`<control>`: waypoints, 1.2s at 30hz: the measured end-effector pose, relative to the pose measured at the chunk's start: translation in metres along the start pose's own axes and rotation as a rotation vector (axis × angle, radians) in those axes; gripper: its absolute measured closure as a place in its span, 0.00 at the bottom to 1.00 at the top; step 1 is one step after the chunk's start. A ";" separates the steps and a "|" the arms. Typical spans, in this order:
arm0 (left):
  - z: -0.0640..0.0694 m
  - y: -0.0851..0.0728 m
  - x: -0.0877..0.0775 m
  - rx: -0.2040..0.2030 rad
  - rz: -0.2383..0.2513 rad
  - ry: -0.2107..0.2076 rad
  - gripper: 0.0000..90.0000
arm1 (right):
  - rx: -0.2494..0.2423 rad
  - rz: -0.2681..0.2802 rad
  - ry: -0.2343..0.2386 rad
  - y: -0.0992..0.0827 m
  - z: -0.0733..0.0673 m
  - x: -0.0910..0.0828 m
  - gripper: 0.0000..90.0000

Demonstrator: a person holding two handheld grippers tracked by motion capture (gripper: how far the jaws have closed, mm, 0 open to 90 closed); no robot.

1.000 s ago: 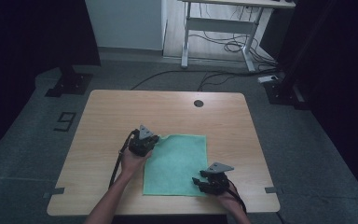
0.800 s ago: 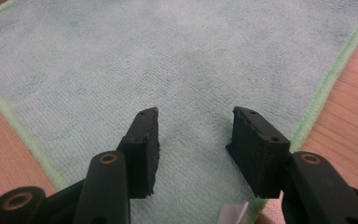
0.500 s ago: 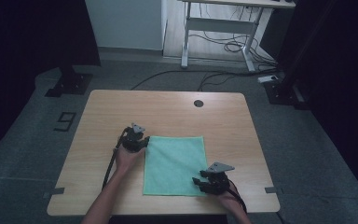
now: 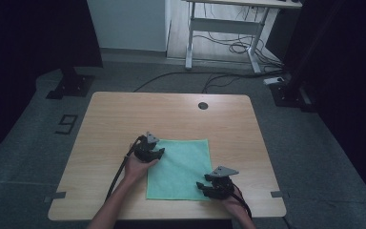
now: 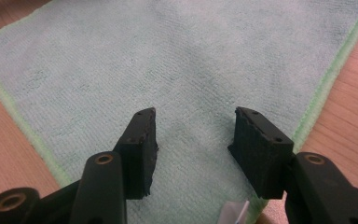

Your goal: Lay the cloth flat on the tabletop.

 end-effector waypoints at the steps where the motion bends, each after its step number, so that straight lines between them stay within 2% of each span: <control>1: -0.001 -0.001 0.003 -0.004 -0.005 -0.007 0.55 | -0.006 0.001 -0.002 0.001 0.000 0.000 0.53; 2: -0.001 0.000 0.003 -0.018 0.001 -0.019 0.54 | -0.001 0.010 -0.002 0.003 0.001 -0.001 0.53; 5: -0.002 0.000 0.003 -0.015 0.001 -0.024 0.54 | 0.029 0.055 -0.013 0.017 0.010 -0.007 0.53; 7: -0.002 -0.001 0.004 -0.020 0.000 -0.030 0.54 | 0.039 0.066 -0.023 0.032 0.019 -0.006 0.52; 10: -0.002 -0.001 0.004 -0.024 0.002 -0.025 0.54 | 0.053 0.054 -0.061 0.055 0.037 0.006 0.52; 16: -0.002 -0.002 0.004 -0.024 0.011 -0.030 0.54 | 0.121 0.040 -0.055 0.090 0.065 0.037 0.51; 22: -0.002 -0.002 0.004 -0.028 0.014 -0.030 0.54 | 0.152 -0.016 -0.090 0.090 0.082 0.056 0.51; 24: -0.002 -0.002 0.004 -0.027 0.015 -0.031 0.54 | 0.165 -0.011 -0.093 0.090 0.086 0.056 0.51; 26: -0.002 -0.002 0.004 -0.029 0.014 -0.030 0.54 | 0.153 -0.012 -0.134 0.088 0.093 0.054 0.52; 29: -0.002 -0.002 0.004 -0.033 0.014 -0.030 0.54 | 0.182 0.004 -0.125 0.086 0.100 0.052 0.54; 31: -0.002 -0.002 0.004 -0.033 0.013 -0.031 0.54 | 0.180 -0.004 -0.181 0.084 0.108 0.052 0.51; 34: -0.002 -0.001 0.004 -0.033 0.004 -0.029 0.54 | 0.223 0.008 -0.165 0.083 0.113 0.049 0.50; 36: -0.002 0.000 0.004 -0.027 -0.006 -0.033 0.53 | 0.217 0.031 -0.167 0.086 0.109 0.043 0.50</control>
Point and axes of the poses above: each handheld gripper's, and its own axes: x roughly forward along the jaws, y roughly out of its top, z roughly to its right, the point moved 9 cm from there along x, roughly forward along the jaws, and after that the axes turned 13 degrees about -z, right-handed, at the moved point
